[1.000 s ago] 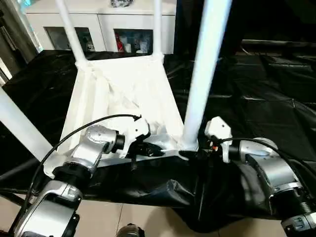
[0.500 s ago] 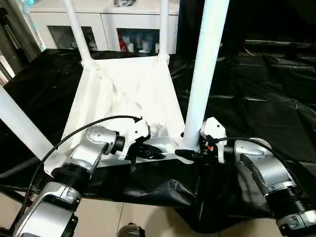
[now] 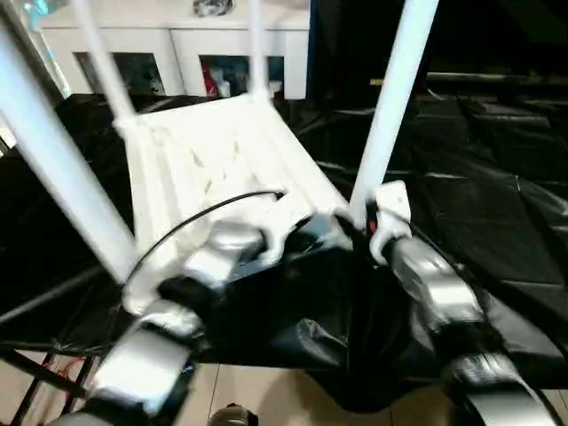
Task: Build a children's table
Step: Rotate leg to tighten
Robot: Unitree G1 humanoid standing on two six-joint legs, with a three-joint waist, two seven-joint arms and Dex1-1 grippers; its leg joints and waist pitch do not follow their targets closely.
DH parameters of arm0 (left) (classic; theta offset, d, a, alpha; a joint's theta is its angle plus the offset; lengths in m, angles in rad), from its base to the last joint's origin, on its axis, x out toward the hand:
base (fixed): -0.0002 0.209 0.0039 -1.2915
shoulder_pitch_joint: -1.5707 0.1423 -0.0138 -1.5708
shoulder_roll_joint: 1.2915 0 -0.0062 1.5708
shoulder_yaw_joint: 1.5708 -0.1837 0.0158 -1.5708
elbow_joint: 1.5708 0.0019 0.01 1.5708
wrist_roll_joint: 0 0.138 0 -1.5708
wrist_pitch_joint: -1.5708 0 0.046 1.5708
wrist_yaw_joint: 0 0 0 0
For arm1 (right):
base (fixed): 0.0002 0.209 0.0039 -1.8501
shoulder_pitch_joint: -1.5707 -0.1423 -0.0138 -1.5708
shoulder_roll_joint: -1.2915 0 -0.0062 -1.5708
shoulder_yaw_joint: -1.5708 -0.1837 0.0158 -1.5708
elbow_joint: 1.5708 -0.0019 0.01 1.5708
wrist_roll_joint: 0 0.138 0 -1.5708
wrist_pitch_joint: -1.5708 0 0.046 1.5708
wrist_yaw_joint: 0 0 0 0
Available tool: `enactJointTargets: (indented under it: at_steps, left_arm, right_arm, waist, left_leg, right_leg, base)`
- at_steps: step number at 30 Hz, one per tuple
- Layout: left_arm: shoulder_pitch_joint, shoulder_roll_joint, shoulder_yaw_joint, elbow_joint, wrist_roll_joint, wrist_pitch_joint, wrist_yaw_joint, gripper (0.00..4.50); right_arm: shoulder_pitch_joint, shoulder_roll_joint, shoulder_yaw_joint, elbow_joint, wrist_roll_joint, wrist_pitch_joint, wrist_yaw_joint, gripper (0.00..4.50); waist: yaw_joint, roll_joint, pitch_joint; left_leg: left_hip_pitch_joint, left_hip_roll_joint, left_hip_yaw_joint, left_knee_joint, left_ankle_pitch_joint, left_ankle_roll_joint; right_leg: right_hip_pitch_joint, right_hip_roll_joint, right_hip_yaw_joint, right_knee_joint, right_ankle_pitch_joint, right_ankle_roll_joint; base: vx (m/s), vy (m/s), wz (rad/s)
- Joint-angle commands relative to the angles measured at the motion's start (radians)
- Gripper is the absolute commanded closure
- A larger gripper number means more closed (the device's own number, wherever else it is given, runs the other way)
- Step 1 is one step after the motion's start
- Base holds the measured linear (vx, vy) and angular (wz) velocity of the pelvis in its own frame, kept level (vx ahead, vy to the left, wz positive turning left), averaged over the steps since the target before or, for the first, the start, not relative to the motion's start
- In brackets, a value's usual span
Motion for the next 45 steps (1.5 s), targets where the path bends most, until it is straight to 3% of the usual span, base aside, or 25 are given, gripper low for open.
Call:
enactJointTargets:
  at_steps: [1,2,4,7,13,14,19,20,22,25,27,28,30,32,35,42,43,45]
  left_arm:
    - [-0.052,-0.028,0.058,-0.017,-0.023,-0.027,0.096,4.5]
    - [-0.051,-0.034,0.051,-0.018,-0.022,-0.033,0.081,4.5]
    - [-0.053,-0.044,0.045,-0.007,-0.021,-0.057,0.055,4.5]
    - [-0.038,-0.033,0.034,-0.022,-0.024,-0.08,-0.018,4.5]
    - [0.008,0.028,0.004,-0.063,-0.041,-0.135,-0.18,4.5]
    - [0.028,0.053,-0.007,-0.089,-0.05,-0.14,-0.241,4.5]
    - [0.068,0.106,-0.023,-0.136,-0.069,-0.146,-0.372,4.5]
    - [0.087,0.134,-0.026,-0.157,-0.079,-0.146,-0.434,4.5]
    - [0.096,0.146,-0.026,-0.167,-0.084,-0.145,-0.463,4.5]
    - [0.117,0.175,-0.027,-0.202,-0.095,-0.126,-0.524,4.5]
    - [0.125,0.184,-0.027,-0.215,-0.099,-0.121,-0.542,4.5]
    - [0.143,0.207,-0.028,-0.248,-0.111,-0.103,-0.582,4.5]
    - [0.143,0.207,-0.028,-0.248,-0.111,-0.103,-0.582,4.5]
    - [0.155,0.222,-0.026,-0.266,-0.112,-0.093,-0.601,4.5]
    - [0.166,0.235,-0.013,-0.286,-0.111,-0.081,-0.59,4.5]
    - [0.194,0.243,-0.008,-0.322,-0.108,-0.065,-0.571,4.5]
    - [0.188,0.234,0.0,-0.313,-0.103,-0.058,-0.54,4.5]
    - [0.183,0.225,0.007,-0.301,-0.095,-0.055,-0.506,4.5]
  right_arm:
    - [0.018,0.069,0.046,0.039,0.023,0.016,0.033,1.76]
    - [0.014,0.074,0.049,0.034,0.027,0.006,0.056,1.2]
    - [0.01,0.082,0.041,0.022,0.041,0.001,0.09,1.06]
    - [0.032,0.042,0.076,-0.027,0.007,-0.013,0.142,0.86]
    - [0.086,-0.085,0.158,-0.135,0.003,-0.039,0.368,0.86]
    - [0.103,-0.127,0.173,-0.171,0.014,-0.041,0.438,0.86]
    - [0.129,-0.205,0.185,-0.237,0.041,-0.034,0.583,0.86]
    - [0.144,-0.249,0.189,-0.275,0.057,-0.024,0.665,0.86]
    - [0.152,-0.273,0.194,-0.294,0.066,-0.018,0.705,0.86]
    - [0.162,-0.316,0.204,-0.327,0.091,0.001,0.779,0.86]
    - [0.163,-0.326,0.205,-0.334,0.098,0.008,0.797,1.19]
    - [0.162,-0.336,0.211,-0.343,0.106,0.022,0.837,1.22]
    - [0.162,-0.336,0.211,-0.343,0.106,0.022,0.837,1.43]
    - [0.164,-0.34,0.22,-0.353,0.111,0.036,0.867,1.62]
    - [0.165,-0.34,0.234,-0.354,0.12,0.046,0.897,1.77]
    - [0.176,-0.317,0.241,-0.348,0.115,0.049,0.879,1.83]
    - [0.178,-0.304,0.228,-0.343,0.112,0.051,0.85,1.83]
    - [0.182,-0.289,0.217,-0.337,0.109,0.053,0.816,1.84]
  waist:
    - [-0.004,-0.005,-0.077]
    - [-0.003,-0.006,-0.078]
    - [-0.002,-0.003,-0.078]
    - [-0.003,-0.004,-0.075]
    - [0.002,-0.007,-0.073]
    - [0.005,-0.014,-0.072]
    - [0.009,-0.013,-0.071]
    - [0.012,-0.021,-0.073]
    - [0.014,-0.02,-0.07]
    - [0.016,-0.029,-0.069]
    - [0.016,-0.025,-0.07]
    - [0.014,-0.035,-0.068]
    - [0.014,-0.031,-0.068]
    - [0.016,-0.04,-0.068]
    - [0.018,-0.04,-0.067]
    - [0.017,-0.034,-0.068]
    - [0.017,-0.028,-0.069]
    - [0.016,-0.032,-0.069]
  left_leg:
    - [0.028,0.034,-0.027,-0.067,-0.244,-0.005]
    - [0.026,0.034,-0.027,-0.065,-0.228,0.003]
    - [0.025,0.033,-0.025,-0.063,-0.209,0.031]
    - [0.025,0.036,-0.026,-0.066,-0.236,0.034]
    - [0.024,0.04,-0.025,-0.066,-0.236,0.047]
    - [0.024,0.043,-0.025,-0.066,-0.237,0.051]
    - [0.025,0.046,-0.024,-0.066,-0.239,0.058]
    - [0.026,0.049,-0.024,-0.064,-0.23,0.064]
    - [0.026,0.049,-0.022,-0.063,-0.221,0.074]
    - [0.024,0.05,-0.022,-0.064,-0.219,0.076]
    - [0.024,0.051,-0.023,-0.065,-0.22,0.075]
    - [0.026,0.051,-0.02,-0.065,-0.226,0.071]
    - [0.025,0.05,-0.02,-0.064,-0.215,0.071]
    - [0.023,0.05,-0.021,-0.064,-0.205,0.073]
    - [0.025,0.05,-0.02,-0.064,-0.2,0.073]
    - [0.024,0.049,-0.021,-0.065,-0.211,0.059]
    - [0.025,0.049,-0.022,-0.064,-0.209,0.058]
    - [0.025,0.048,-0.021,-0.064,-0.21,0.057]
  right_leg:
    - [0.042,-0.057,0.03,-0.072,-0.066,-0.218]
    - [0.044,-0.057,0.029,-0.069,-0.04,-0.221]
    - [0.045,-0.055,0.027,-0.067,0.005,-0.231]
    - [0.047,-0.057,0.026,-0.072,-0.055,-0.23]
    - [0.046,-0.059,0.028,-0.074,-0.077,-0.224]
    - [0.049,-0.06,0.027,-0.075,-0.106,-0.225]
    - [0.043,-0.06,0.029,-0.074,-0.141,-0.228]
    - [0.044,-0.062,0.03,-0.071,-0.139,-0.233]
    - [0.039,-0.06,0.03,-0.072,-0.135,-0.238]
    - [0.04,-0.062,0.03,-0.069,-0.142,-0.242]
    - [0.038,-0.063,0.03,-0.069,-0.15,-0.238]
    - [0.036,-0.063,0.03,-0.072,-0.167,-0.239]
    - [0.035,-0.062,0.031,-0.07,-0.166,-0.24]
    - [0.036,-0.065,0.03,-0.068,-0.172,-0.237]
    - [0.033,-0.064,0.031,-0.068,-0.168,-0.236]
    - [0.035,-0.063,0.031,-0.068,-0.158,-0.237]
    - [0.034,-0.062,0.03,-0.066,-0.149,-0.239]
    - [0.034,-0.061,0.031,-0.067,-0.141,-0.241]
  base:
    - [0.0,0.0,0.0]
    - [0.0,0.0,0.0]
    - [0.0,0.0,0.0]
    - [0.0,0.0,0.0]
    - [0.0,0.0,0.0]
    - [0.0,0.0,0.0]
    - [0.0,0.0,0.0]
    - [0.0,0.0,0.0]
    - [0.0,0.0,0.0]
    - [0.0,0.0,0.0]
    - [0.0,0.0,0.0]
    - [0.0,0.0,0.0]
    - [0.0,0.0,0.0]
    - [0.0,0.0,0.0]
    - [0.0,0.0,0.0]
    - [0.0,0.0,0.0]
    - [0.0,0.0,0.0]
    - [0.0,0.0,0.0]
